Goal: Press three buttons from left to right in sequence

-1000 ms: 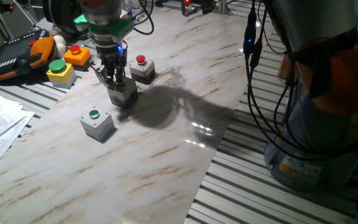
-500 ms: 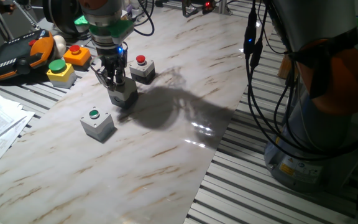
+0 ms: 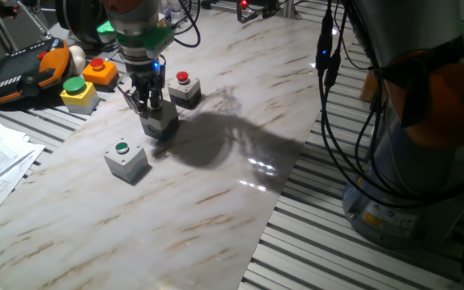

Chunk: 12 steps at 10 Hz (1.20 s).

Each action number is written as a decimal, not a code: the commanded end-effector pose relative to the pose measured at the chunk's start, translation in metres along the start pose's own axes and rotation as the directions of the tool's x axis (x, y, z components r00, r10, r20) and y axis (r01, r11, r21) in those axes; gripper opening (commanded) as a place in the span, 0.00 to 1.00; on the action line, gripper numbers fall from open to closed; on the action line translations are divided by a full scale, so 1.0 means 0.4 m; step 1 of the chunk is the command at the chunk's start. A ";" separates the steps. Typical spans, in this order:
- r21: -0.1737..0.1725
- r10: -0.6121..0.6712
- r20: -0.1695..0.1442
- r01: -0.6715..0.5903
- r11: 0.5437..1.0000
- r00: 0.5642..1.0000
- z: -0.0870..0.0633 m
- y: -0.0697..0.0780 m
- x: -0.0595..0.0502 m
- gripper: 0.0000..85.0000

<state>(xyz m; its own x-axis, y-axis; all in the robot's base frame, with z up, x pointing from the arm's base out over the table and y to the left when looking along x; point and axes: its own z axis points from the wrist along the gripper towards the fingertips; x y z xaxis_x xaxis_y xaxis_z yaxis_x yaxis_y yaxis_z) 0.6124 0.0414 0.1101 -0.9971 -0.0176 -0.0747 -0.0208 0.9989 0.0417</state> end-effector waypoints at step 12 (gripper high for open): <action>0.003 0.012 -0.012 -0.012 1.000 1.000 -0.030 0.001 -0.016 0.52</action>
<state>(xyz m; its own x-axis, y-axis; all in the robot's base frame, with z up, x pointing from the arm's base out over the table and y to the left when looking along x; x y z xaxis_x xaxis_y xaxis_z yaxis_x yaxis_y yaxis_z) 0.6167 0.0414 0.1218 -0.9983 -0.0049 -0.0578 -0.0072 0.9992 0.0391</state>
